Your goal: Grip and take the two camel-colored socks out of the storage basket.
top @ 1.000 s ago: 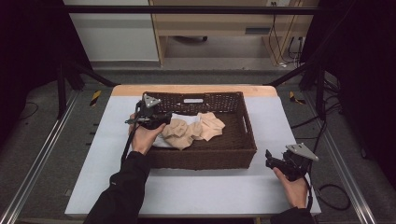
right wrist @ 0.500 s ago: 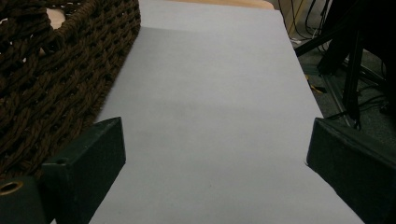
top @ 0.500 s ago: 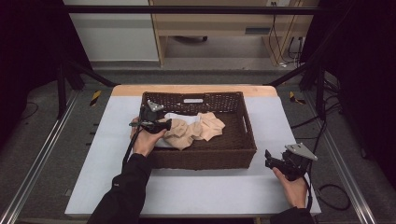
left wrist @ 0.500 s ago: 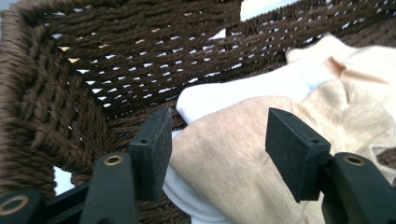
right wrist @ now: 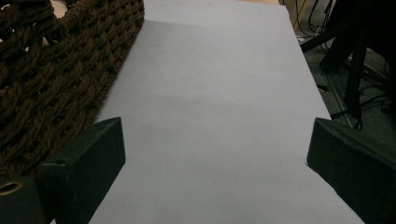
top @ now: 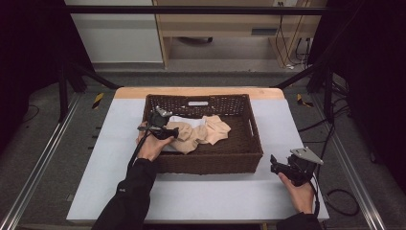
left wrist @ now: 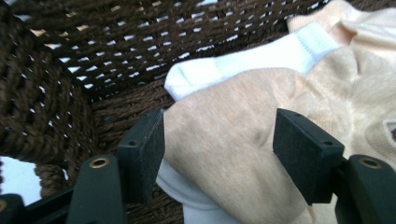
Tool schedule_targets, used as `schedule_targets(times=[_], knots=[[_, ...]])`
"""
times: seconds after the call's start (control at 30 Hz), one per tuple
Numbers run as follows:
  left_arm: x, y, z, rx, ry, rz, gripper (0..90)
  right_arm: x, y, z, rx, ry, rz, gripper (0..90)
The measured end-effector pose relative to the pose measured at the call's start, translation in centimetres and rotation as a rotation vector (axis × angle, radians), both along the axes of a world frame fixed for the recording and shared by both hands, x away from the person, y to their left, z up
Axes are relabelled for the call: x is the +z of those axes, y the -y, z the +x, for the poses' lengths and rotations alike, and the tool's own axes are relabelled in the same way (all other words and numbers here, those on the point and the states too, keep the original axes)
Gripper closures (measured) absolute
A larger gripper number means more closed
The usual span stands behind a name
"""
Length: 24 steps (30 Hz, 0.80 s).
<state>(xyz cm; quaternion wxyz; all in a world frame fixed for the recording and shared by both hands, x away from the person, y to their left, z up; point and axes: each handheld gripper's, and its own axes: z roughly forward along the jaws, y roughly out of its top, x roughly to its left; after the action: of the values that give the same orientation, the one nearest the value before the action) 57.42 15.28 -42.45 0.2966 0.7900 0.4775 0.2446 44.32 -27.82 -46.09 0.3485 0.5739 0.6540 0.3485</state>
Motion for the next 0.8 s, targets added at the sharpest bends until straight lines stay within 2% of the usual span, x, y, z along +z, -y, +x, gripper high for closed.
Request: schedule_targets(times=[0.17, 0.27, 0.37, 0.5, 0.63, 0.8], knots=[[-0.52, -0.12, 0.30, 0.006, -0.033, 0.007, 31.5, -0.01, -0.01, 0.02, 0.000, -0.001, 0.003, 4.6], [-0.68, -0.18, 0.38, -0.005, -0.044, 0.018, 33.3, -0.02, 0.00, 0.06, -0.001, -0.002, 0.001, 4.6], [-0.73, -0.17, 0.37, -0.018, -0.062, 0.017, 40.0, -0.03, -0.02, 0.05, 0.000, -0.004, 0.001, 4.6], [-0.67, -0.28, 0.37, -0.020, -0.100, 0.002, 55.3, -0.01, -0.01, 0.02, 0.002, -0.003, 0.001, 4.6], [-0.35, -0.29, 0.18, -0.034, -0.109, -0.012, 70.3, 0.00, 0.04, 0.03, 0.002, -0.002, -0.002, 4.6], [-0.02, -0.37, -0.04, -0.032, -0.095, -0.018, 84.8, 0.01, 0.04, 0.03, 0.001, -0.002, -0.004, 4.7]])
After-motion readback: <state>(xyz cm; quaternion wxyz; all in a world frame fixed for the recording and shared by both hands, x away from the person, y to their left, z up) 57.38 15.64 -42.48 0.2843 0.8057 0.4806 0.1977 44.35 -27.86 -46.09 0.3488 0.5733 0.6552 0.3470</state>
